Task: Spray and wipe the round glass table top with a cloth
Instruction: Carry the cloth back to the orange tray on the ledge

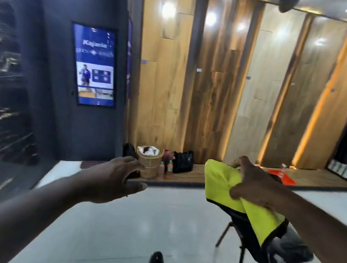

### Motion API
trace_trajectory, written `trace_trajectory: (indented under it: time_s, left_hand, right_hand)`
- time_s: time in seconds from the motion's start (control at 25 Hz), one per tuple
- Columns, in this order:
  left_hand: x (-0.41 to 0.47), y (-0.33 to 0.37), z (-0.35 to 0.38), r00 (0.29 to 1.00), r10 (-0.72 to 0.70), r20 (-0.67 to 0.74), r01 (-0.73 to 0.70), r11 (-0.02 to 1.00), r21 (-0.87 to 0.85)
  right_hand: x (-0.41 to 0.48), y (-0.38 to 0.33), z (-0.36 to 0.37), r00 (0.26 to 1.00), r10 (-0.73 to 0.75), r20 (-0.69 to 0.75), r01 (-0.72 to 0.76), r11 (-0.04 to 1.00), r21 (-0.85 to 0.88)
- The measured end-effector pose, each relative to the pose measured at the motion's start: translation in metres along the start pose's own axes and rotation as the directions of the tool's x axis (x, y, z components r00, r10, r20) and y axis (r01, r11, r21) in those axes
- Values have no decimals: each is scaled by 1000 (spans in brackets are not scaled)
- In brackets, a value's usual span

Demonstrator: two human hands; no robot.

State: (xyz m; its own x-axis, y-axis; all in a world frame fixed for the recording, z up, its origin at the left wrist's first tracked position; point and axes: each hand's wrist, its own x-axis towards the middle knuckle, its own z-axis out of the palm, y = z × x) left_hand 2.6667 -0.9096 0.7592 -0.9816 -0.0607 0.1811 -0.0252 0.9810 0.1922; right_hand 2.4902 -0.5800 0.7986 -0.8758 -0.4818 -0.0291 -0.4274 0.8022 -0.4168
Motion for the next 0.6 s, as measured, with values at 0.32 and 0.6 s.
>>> trace_trajectory:
  time_s: [0.32, 0.6]
  left_hand:
    - [64, -142, -43, 1000, 8, 29, -8, 1000, -21]
    - [255, -208, 0, 991, 131, 34, -131, 991, 0]
  right_hand:
    - [111, -112, 23, 974, -126, -188, 106, 988, -116]
    - [284, -54, 62, 960, 43, -277, -2, 990, 144]
